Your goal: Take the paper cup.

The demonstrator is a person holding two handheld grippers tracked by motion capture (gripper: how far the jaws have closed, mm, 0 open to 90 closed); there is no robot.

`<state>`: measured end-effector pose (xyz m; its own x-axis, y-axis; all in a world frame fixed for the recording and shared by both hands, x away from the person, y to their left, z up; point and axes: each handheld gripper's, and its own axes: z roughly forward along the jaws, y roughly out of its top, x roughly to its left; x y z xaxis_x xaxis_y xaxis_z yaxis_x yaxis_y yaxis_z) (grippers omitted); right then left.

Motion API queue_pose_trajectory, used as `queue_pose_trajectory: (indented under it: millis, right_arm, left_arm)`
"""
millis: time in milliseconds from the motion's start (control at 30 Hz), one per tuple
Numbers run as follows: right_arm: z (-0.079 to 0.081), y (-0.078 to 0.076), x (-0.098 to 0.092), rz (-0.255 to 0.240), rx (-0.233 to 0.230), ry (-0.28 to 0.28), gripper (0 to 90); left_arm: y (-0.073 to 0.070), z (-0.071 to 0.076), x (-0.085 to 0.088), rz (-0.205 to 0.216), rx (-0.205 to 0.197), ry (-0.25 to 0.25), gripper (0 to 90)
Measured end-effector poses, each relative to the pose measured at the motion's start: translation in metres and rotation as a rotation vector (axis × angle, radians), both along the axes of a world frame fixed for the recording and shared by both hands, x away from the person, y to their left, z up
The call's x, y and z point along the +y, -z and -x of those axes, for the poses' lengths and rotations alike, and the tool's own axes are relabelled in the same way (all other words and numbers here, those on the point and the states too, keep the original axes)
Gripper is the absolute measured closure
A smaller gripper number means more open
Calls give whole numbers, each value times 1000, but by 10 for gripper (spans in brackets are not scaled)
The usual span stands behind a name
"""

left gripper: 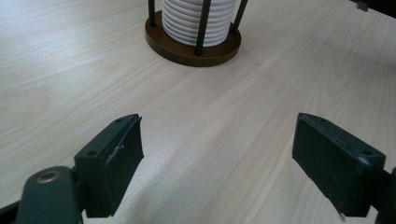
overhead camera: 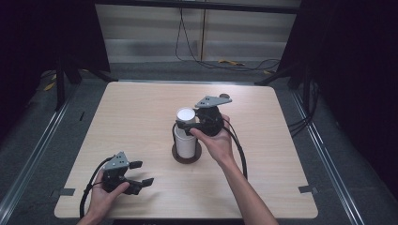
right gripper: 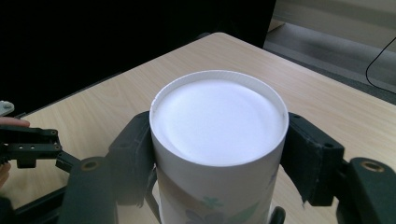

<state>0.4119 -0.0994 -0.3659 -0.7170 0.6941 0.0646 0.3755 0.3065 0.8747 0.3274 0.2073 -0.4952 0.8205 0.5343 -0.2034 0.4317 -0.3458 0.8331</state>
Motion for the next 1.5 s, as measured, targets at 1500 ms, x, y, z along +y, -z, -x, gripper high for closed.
queue_pose_trajectory:
  millis: [1500]
  right_arm:
    - [4,-31,-14,-139,-57,11,342]
  left_arm:
    - [1,0,-1,-6,1,4,163]
